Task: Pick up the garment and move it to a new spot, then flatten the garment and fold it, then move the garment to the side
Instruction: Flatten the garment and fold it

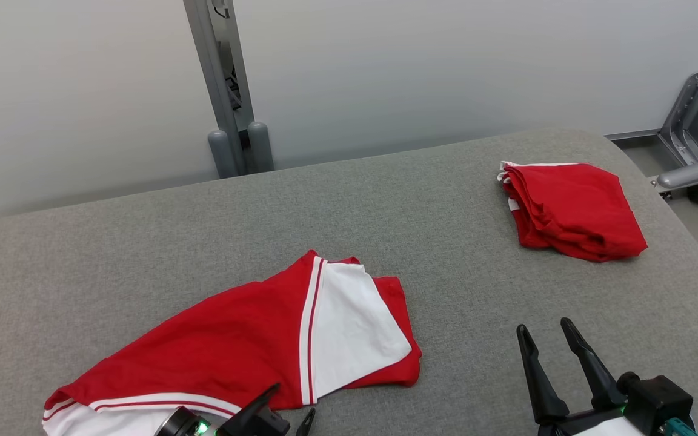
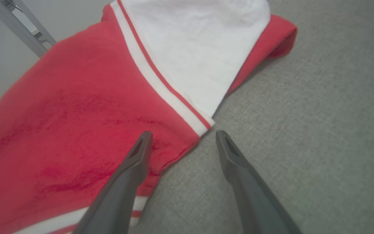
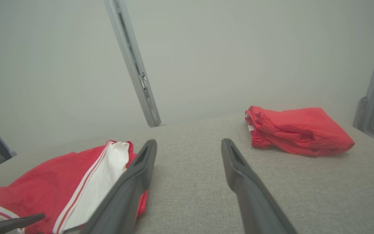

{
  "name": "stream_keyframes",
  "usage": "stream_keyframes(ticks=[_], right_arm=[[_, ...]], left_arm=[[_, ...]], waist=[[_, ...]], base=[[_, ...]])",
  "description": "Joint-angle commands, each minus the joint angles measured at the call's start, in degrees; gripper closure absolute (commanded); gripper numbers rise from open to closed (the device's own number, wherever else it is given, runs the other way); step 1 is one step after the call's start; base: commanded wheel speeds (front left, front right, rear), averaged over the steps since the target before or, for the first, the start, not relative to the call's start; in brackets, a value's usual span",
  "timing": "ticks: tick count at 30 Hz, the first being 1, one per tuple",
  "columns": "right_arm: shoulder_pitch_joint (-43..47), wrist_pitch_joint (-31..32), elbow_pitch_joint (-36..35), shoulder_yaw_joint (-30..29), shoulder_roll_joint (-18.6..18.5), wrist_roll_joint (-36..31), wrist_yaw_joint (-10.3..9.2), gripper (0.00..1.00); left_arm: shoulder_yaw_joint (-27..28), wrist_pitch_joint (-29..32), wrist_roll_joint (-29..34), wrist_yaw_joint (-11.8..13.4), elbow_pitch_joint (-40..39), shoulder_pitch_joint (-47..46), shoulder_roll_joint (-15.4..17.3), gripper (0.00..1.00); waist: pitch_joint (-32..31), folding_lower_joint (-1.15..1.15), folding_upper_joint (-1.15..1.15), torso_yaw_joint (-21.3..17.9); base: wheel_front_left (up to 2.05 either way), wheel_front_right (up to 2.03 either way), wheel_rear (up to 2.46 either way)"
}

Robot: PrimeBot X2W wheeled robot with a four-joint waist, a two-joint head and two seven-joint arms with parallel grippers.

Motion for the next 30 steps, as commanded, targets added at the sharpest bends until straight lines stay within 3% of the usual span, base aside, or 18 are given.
stream_keyframes(ticks=[1, 7, 8, 9, 10, 11, 20, 27, 30], right_arm=[[-0.6, 0.0, -0.1, -0.2, -0.2, -0.4, -0.02, 0.0], [-1.0, 0.0, 0.1, 0.3, -0.2, -0.3, -0.02, 0.0], [-1.0, 0.0, 0.1, 0.3, -0.2, -0.4, -0.02, 0.0], [-1.1, 0.0, 0.1, 0.3, -0.2, -0.4, -0.02, 0.0], [-1.1, 0.0, 0.1, 0.3, -0.2, -0.4, -0.02, 0.0], [-1.1, 0.0, 0.0, 0.2, -0.2, -0.4, -0.02, 0.0], [-0.2, 0.0, 0.0, -0.1, -0.5, -0.5, -0.02, 0.0], [0.3, 0.0, 0.2, 0.1, -0.4, -0.2, -0.02, 0.0], [0.3, 0.0, 0.2, 0.3, -0.4, 0.0, -0.02, 0.0]], left_arm=[[-0.4, -0.1, 0.6, 0.7, 0.6, -1.4, 0.0, 0.0], [-1.5, 0.0, 0.6, 3.0, 5.2, -3.3, -0.3, 0.0], [-1.6, 0.0, 0.3, 3.2, 6.1, -3.6, -0.3, 0.02], [-1.8, 0.0, 0.2, 3.4, 6.5, -3.9, -0.3, 0.12], [-1.9, 0.0, -0.1, 3.5, 6.9, -4.3, -0.4, 0.63], [-2.0, 0.0, -0.4, 3.6, 6.6, -4.6, -0.5, 1.0], [5.2, -0.1, -10.9, 1.5, -6.4, -3.6, -0.3, 1.0], [10.6, -0.1, -15.0, -0.1, -12.6, -4.6, 2.3, 1.0], [12.4, -0.1, -16.1, -0.8, -12.8, -6.5, 5.3, 1.0]], waist=[[0.3, 0.0, 0.0, -0.2], [0.7, 0.0, 0.0, -1.1], [0.7, 0.0, 0.0, -1.3], [0.8, 0.0, 0.0, -1.4], [0.8, 0.0, 0.0, -1.5], [0.9, 0.0, 0.0, -1.5], [0.2, 0.0, 0.0, -0.6], [-0.7, 0.0, 0.0, 0.5], [-0.8, 0.0, 0.0, 0.9]], base=[[0.0, 0.0, 0.0], [0.0, 0.0, 0.0], [0.0, 0.0, 0.0], [0.0, 0.0, 0.0], [0.0, 0.0, 0.0], [0.0, 0.0, 0.0], [0.0, 0.0, 0.0], [0.0, 0.0, 0.0], [0.0, 0.0, 0.0]])
